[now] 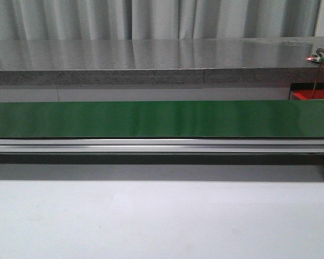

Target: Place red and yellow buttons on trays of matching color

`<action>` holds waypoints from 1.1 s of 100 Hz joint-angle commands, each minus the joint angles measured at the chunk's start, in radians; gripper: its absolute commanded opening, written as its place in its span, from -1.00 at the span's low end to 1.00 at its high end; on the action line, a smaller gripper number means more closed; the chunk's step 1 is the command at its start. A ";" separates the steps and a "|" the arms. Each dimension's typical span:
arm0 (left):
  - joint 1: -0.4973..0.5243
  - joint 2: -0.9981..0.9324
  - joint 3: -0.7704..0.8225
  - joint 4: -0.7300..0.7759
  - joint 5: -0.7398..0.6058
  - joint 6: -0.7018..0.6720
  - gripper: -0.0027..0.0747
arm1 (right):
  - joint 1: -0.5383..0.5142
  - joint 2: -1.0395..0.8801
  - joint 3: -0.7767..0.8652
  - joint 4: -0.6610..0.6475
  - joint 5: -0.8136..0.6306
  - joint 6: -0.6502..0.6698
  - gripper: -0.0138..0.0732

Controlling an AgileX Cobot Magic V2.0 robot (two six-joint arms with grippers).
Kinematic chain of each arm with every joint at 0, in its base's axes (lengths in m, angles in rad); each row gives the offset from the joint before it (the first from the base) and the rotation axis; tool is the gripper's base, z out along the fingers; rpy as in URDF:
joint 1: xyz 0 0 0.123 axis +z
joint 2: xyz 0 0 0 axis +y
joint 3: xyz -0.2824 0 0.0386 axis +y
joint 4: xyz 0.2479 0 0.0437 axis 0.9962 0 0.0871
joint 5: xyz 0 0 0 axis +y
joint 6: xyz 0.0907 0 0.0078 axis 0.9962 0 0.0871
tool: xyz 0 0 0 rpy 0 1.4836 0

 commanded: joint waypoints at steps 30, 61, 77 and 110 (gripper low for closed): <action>0.360 0.129 -0.087 -0.145 -0.076 0.171 0.50 | 0.001 -0.016 -0.018 -0.014 -0.073 -0.004 -0.85; 0.555 0.322 -0.088 -0.366 -0.088 0.345 0.50 | 0.001 -0.016 -0.018 -0.014 -0.073 -0.004 -0.85; 0.555 0.410 -0.088 -0.387 -0.101 0.390 0.50 | 0.001 -0.016 -0.018 -0.014 -0.073 -0.004 -0.85; 0.555 0.553 -0.088 -0.387 -0.216 0.405 0.50 | 0.001 -0.016 -0.018 -0.014 -0.073 -0.004 -0.85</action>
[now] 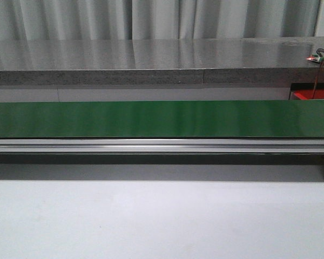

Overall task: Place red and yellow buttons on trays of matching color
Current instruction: 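Close the left gripper on the yellow button cap and lift it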

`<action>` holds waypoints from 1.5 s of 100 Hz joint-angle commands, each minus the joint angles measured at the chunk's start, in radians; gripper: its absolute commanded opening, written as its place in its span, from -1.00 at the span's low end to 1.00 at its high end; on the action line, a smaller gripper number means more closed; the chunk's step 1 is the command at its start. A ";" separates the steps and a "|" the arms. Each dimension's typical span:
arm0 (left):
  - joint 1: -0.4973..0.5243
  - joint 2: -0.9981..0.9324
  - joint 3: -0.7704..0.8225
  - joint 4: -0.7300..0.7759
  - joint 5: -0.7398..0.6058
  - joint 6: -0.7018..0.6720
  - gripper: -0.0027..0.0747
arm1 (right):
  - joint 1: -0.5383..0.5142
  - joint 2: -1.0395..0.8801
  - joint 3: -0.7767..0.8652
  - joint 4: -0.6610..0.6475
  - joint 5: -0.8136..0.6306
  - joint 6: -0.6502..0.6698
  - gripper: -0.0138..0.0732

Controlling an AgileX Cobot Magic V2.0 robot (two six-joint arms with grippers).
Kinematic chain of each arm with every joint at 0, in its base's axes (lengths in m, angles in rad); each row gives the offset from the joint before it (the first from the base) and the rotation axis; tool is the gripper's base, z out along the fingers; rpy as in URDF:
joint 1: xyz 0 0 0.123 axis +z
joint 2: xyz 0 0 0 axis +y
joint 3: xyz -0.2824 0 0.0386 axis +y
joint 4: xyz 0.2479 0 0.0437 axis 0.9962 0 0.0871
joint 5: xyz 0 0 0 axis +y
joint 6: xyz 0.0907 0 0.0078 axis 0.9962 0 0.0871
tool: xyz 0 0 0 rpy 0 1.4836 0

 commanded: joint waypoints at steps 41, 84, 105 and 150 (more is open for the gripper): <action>0.000 0.159 -0.033 -0.008 -0.220 0.003 0.50 | 0.001 -0.016 -0.018 -0.014 -0.073 -0.004 -0.85; 0.000 0.226 -0.033 -0.008 -0.285 0.003 -0.22 | 0.001 -0.016 -0.018 -0.014 -0.073 -0.004 -0.85; 0.000 0.223 -0.033 -0.008 -0.285 0.003 -0.54 | 0.001 -0.016 -0.018 -0.014 -0.073 -0.004 -0.85; -0.024 -0.033 -0.033 -0.008 -0.144 0.011 -0.54 | 0.001 -0.016 -0.018 -0.014 -0.073 -0.004 -0.85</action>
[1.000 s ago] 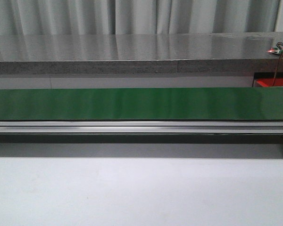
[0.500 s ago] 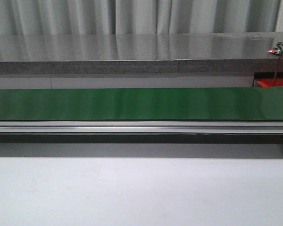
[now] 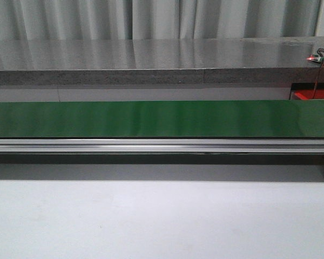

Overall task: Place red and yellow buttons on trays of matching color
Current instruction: 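Close the left gripper on the yellow button cap and lift it, then set the yellow button on the near end of the green belt, release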

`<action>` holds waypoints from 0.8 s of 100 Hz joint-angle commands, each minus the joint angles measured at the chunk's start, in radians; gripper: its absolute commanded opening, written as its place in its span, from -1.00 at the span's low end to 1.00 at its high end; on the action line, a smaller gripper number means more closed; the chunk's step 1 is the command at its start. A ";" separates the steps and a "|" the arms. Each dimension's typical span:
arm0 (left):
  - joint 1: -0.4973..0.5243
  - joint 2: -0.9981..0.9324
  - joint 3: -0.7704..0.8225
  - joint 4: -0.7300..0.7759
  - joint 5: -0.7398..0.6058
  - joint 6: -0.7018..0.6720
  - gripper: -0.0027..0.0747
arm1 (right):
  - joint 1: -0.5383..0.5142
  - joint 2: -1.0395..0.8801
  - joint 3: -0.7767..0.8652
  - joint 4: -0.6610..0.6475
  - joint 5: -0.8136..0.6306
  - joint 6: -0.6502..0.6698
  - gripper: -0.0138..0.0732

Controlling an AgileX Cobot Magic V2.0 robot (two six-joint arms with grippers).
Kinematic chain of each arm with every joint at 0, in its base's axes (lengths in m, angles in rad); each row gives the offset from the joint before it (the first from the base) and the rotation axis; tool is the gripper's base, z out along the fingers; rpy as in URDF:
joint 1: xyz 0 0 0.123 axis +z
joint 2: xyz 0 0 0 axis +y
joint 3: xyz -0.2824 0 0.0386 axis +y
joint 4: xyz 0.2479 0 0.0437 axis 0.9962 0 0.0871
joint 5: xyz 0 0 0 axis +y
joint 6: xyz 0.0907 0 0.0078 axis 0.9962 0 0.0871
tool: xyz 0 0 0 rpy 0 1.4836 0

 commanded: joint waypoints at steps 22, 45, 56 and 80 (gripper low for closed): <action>-0.084 -0.183 -0.029 -0.013 0.018 0.009 -0.54 | 0.001 -0.016 -0.018 -0.014 -0.073 -0.004 -0.85; -0.185 -0.175 -0.051 -0.021 0.029 0.009 -0.54 | 0.001 -0.016 -0.018 -0.014 -0.073 -0.004 -0.85; -0.222 -0.156 -0.112 -0.034 0.052 0.009 -0.54 | 0.001 -0.016 -0.018 -0.014 -0.073 -0.004 -0.85; -0.306 -0.026 -0.284 -0.036 0.115 0.009 -0.54 | 0.001 -0.016 -0.018 -0.014 -0.073 -0.004 -0.85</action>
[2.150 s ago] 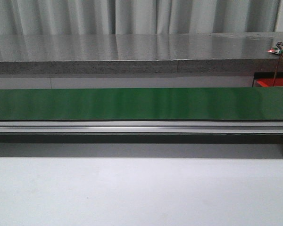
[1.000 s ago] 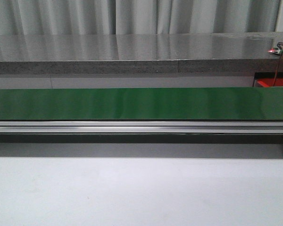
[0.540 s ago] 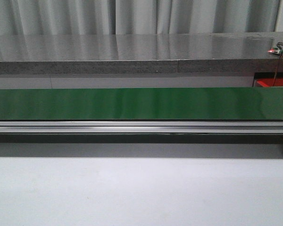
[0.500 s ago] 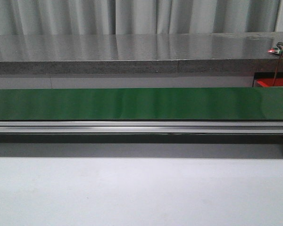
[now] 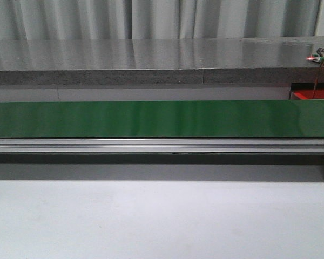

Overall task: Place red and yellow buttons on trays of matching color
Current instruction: 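Set the yellow button on the near end of the green belt, release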

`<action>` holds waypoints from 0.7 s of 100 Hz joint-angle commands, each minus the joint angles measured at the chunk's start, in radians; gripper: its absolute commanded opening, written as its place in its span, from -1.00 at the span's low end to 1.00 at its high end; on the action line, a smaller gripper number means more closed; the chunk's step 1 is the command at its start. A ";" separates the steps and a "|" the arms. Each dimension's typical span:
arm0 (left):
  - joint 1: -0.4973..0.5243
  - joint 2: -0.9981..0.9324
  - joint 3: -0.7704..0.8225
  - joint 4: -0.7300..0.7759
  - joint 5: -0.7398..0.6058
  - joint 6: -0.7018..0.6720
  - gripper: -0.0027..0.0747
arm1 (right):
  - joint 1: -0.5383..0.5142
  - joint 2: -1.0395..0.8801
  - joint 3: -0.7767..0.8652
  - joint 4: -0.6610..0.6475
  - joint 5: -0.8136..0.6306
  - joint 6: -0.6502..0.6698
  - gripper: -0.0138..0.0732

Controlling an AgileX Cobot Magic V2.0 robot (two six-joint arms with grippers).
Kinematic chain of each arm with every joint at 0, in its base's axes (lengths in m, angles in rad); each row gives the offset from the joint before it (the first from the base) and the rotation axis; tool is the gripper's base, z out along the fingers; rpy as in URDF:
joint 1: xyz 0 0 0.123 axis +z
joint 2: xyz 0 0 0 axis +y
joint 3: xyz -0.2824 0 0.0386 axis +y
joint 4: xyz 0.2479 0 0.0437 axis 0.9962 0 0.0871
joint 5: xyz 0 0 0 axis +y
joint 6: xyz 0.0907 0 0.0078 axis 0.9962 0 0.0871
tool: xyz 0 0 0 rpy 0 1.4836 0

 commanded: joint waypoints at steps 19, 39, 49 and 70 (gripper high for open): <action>-0.081 0.166 -0.203 -0.008 0.000 -0.001 -0.54 | 0.001 -0.016 -0.018 -0.014 -0.073 -0.004 -0.85; -0.107 0.275 -0.285 -0.008 0.047 -0.001 -0.53 | 0.001 -0.016 -0.018 -0.014 -0.073 -0.004 -0.85; -0.107 0.310 -0.308 -0.010 0.059 -0.001 -0.48 | 0.001 -0.016 -0.018 -0.014 -0.073 -0.004 -0.85; -0.107 0.317 -0.312 -0.010 0.059 -0.001 0.17 | 0.001 -0.016 -0.018 -0.014 -0.073 -0.004 -0.85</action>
